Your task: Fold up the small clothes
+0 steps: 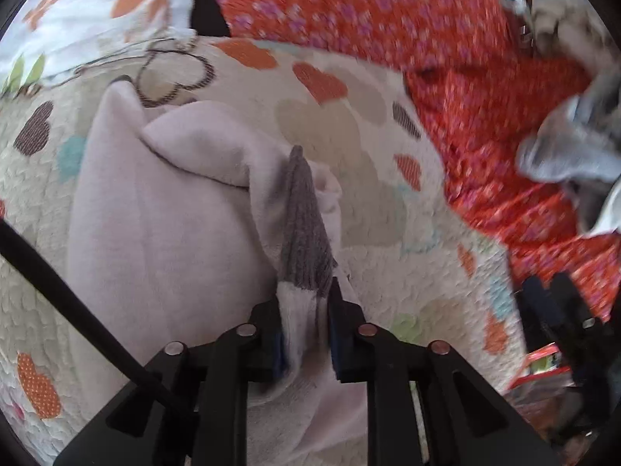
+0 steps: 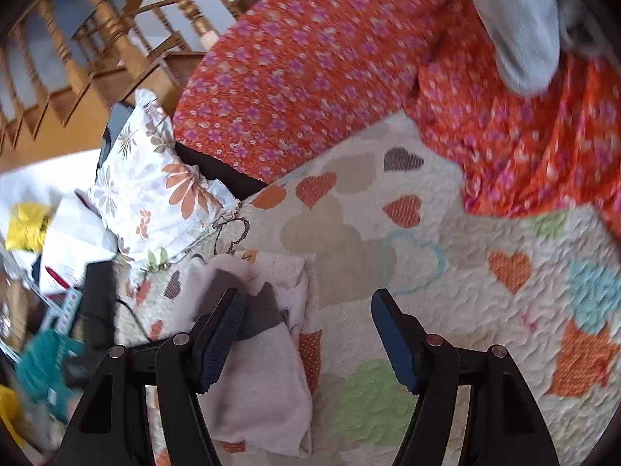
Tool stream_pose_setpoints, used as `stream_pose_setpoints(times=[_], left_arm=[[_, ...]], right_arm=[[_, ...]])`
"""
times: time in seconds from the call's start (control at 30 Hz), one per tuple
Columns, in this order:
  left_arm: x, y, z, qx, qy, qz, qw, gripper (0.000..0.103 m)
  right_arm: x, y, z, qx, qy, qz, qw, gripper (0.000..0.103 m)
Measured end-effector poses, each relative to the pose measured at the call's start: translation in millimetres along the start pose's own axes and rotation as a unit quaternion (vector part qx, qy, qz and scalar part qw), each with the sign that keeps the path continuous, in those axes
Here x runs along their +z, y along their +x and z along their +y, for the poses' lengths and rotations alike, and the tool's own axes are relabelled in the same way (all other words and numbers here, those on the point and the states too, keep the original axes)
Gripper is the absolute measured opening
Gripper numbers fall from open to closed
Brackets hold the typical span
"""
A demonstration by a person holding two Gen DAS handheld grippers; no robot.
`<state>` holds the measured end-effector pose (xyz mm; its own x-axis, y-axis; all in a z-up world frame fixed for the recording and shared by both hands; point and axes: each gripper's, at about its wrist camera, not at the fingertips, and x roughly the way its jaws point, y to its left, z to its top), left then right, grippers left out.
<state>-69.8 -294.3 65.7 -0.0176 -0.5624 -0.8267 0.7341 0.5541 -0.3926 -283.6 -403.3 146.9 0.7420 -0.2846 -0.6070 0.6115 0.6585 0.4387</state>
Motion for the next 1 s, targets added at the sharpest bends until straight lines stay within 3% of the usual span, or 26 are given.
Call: stream_pose_setpoints(times=[0.1,0.17,0.2,0.27,0.37,0.47,0.67,0.83,1.0], left_arm=[[-5.0,-6.6,0.6,-0.022,-0.018,-0.001,0.9996,0.036],[-10.4,-22.2,8.7,-0.056,-0.033,-0.003,0.9979,0.055],[-14.3,-34.1,13.8,-0.062,-0.035,-0.008,0.9974,0.057],[-23.2,-59.1,24.3,-0.052,-0.023,-0.024,0.9981,0.060],[-35.3,-89.2,47.5,-0.004,-0.019,-0.057,0.9982,0.069],[-48.4,-111.6,90.2,0.046,-0.051,-0.083,0.9942,0.070],[-66.7,-106.4,156.6,0.031,-0.141,-0.069,0.9871,0.070],[-65.8,-88.3,162.5,0.009,-0.148,-0.061,0.9871,0.070],[-54.0,-75.3,151.3,-0.022,-0.136,-0.065,0.9883,0.071]], right_arm=[[-0.8,7.1,-3.0,0.006,0.009,0.014,1.000,0.074],[-4.1,10.2,3.3,0.006,-0.004,0.019,1.000,0.074],[-5.8,11.4,6.8,0.007,-0.011,0.020,1.000,0.074],[-11.5,15.2,19.6,0.012,-0.034,0.025,0.999,0.074],[-23.1,23.4,36.7,0.028,-0.059,0.037,0.997,0.074],[-36.7,32.7,55.6,0.051,-0.083,0.051,0.994,0.074],[-56.8,46.9,86.2,0.080,-0.121,0.059,0.988,0.074],[-72.8,73.5,91.1,0.050,-0.142,0.088,0.985,0.074],[-64.2,109.0,84.7,0.017,-0.131,0.090,0.987,0.073]])
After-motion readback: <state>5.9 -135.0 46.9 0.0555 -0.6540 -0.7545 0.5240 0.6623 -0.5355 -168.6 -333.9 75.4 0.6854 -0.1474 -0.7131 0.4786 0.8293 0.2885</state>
